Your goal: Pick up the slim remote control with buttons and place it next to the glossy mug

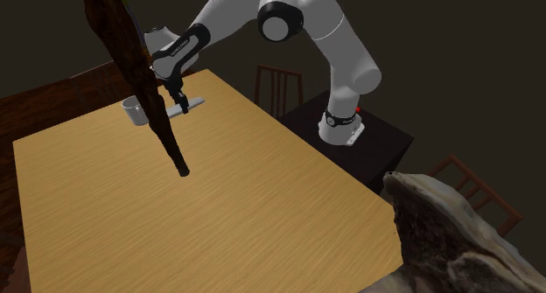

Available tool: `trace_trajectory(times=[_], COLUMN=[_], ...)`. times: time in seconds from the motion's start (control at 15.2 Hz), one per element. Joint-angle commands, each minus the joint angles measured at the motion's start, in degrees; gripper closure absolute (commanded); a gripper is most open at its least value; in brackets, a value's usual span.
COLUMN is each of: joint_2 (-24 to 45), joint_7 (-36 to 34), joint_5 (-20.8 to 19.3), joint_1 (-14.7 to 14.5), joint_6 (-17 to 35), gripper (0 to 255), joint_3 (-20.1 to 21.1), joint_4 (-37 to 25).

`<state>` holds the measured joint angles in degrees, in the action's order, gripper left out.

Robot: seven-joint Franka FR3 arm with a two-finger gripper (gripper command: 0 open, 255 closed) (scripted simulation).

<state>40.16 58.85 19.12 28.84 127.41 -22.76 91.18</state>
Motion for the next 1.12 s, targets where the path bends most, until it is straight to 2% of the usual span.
trace_trajectory(times=[0.0, 0.66, 0.73, 1.06], joint_2=[1.0, 2.3, 2.3, 2.3], joint_7=[0.2, 0.5, 0.5, 0.5], joint_5=[0.4, 0.9, 0.9, 0.9], joint_1=[0.2, 0.5, 0.5, 0.5], joint_6=[1.1, 2.3, 2.3, 2.3], gripper=[255, 255, 0, 0], joint_3=[0.3, 0.8, 0.8, 0.8], joint_4=[0.0, 0.0, 0.0, 0.0])
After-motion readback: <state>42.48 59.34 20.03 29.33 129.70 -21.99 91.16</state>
